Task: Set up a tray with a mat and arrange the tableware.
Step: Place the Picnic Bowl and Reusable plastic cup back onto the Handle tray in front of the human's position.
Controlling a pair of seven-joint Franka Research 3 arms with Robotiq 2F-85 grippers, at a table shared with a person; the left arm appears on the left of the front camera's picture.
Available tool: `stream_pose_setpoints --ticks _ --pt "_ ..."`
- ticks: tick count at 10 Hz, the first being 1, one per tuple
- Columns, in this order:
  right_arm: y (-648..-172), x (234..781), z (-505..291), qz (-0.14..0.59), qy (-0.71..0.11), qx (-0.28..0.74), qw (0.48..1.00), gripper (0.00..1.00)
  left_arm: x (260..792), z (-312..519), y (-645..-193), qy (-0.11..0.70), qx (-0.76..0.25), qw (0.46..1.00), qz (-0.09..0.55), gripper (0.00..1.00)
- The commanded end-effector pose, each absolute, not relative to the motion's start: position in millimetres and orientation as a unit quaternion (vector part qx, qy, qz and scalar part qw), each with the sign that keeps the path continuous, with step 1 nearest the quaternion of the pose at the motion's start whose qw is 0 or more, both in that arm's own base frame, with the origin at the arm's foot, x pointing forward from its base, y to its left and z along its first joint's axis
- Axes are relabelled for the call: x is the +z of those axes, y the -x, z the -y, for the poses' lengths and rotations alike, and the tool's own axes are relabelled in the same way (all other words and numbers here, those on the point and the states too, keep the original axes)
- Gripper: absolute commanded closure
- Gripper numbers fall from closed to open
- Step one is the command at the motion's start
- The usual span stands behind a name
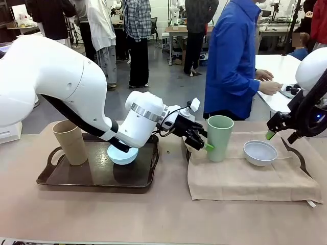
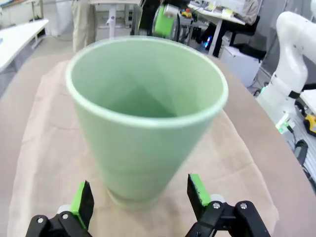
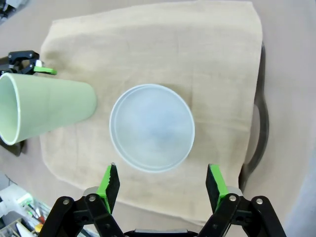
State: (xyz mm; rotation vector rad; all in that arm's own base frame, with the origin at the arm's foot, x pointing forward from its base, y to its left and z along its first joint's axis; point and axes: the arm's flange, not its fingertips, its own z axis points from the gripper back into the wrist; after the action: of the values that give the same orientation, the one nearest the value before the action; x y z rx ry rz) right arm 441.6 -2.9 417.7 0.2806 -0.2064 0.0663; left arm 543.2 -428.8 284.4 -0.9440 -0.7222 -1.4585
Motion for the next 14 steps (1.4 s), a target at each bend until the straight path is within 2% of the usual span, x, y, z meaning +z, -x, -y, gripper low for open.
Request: stream_pose_setpoints --ticks 1,5,7,8,10,12,14 --pt "-425 423 9 0.106 -0.146 0.044 0.983 0.1 312 404 -525 0.38 -0.643 0.62 0.24 0.0" --pt "-406 455 6 0.11 -0.079 0.056 0.989 0.1 412 376 -488 0.307 -0.624 0.702 0.155 0.0" --pt "-396 472 -6 0.108 -0.028 0.072 0.991 0.1 460 362 -470 0.23 -0.579 0.776 0.1 0.0" --pt "-389 486 -11 0.112 -0.007 0.077 0.991 0.1 475 354 -464 0.192 -0.546 0.813 0.067 0.0" --pt "-375 517 -19 0.127 0.013 0.081 0.989 0.1 496 331 -456 0.141 -0.501 0.854 0.017 0.0" --pt "-361 536 -20 0.125 0.027 0.071 0.989 0.1 516 305 -445 0.087 -0.458 0.885 0.006 0.0" --pt "-357 539 -16 0.083 0.03 0.041 0.995 0.1 525 280 -436 0.026 -0.412 0.911 0.004 0.0"
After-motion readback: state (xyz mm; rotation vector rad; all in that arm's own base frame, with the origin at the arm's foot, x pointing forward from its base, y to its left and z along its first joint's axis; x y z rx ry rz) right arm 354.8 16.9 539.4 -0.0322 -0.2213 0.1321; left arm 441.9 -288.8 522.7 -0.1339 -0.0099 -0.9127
